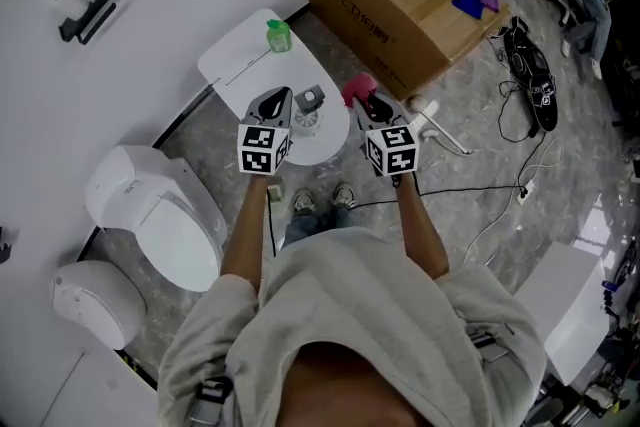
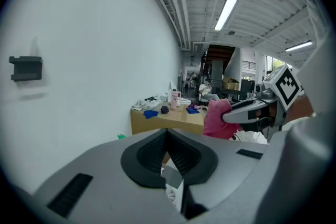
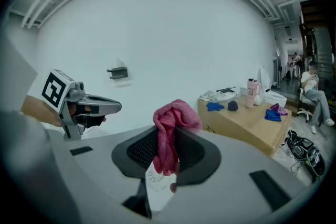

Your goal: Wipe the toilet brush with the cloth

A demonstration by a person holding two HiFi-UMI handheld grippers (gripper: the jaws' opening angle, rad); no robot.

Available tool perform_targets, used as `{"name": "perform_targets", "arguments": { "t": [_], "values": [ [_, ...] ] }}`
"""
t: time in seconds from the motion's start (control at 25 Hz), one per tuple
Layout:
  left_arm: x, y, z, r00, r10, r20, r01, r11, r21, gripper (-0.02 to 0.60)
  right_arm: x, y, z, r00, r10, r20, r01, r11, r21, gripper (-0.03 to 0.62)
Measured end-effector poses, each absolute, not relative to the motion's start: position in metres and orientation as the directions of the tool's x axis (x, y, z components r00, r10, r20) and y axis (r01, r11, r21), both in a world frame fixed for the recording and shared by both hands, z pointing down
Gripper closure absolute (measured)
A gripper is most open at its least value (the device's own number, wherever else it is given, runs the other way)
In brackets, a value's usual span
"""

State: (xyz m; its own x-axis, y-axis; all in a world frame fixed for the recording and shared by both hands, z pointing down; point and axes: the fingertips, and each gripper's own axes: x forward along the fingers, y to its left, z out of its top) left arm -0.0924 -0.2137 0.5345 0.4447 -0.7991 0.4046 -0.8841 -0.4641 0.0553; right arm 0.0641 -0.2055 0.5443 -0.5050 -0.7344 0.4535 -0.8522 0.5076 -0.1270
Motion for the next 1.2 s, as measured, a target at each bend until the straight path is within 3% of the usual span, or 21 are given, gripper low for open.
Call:
{"name": "perform_targets", "arguments": {
  "t": [0.6,1.2],
  "values": [
    [-0.101,-0.220,0.485,0.416,-0.849,0.325,-0.901,-0.434,0.019,0.563,0.091,-0.223,0.481,-0.461,-0.819,0.342,-0.881,0.469,-0.064,0.494],
    [-0.108,-0.225,0.470,0.404,-0.866,0.295,-0.908,-0.418,0.015,0.563,0.096,-0.228,0.465,-0.439,-0.839,0.320,-0.891,0.453,-0.035,0.494]
  ]
}}
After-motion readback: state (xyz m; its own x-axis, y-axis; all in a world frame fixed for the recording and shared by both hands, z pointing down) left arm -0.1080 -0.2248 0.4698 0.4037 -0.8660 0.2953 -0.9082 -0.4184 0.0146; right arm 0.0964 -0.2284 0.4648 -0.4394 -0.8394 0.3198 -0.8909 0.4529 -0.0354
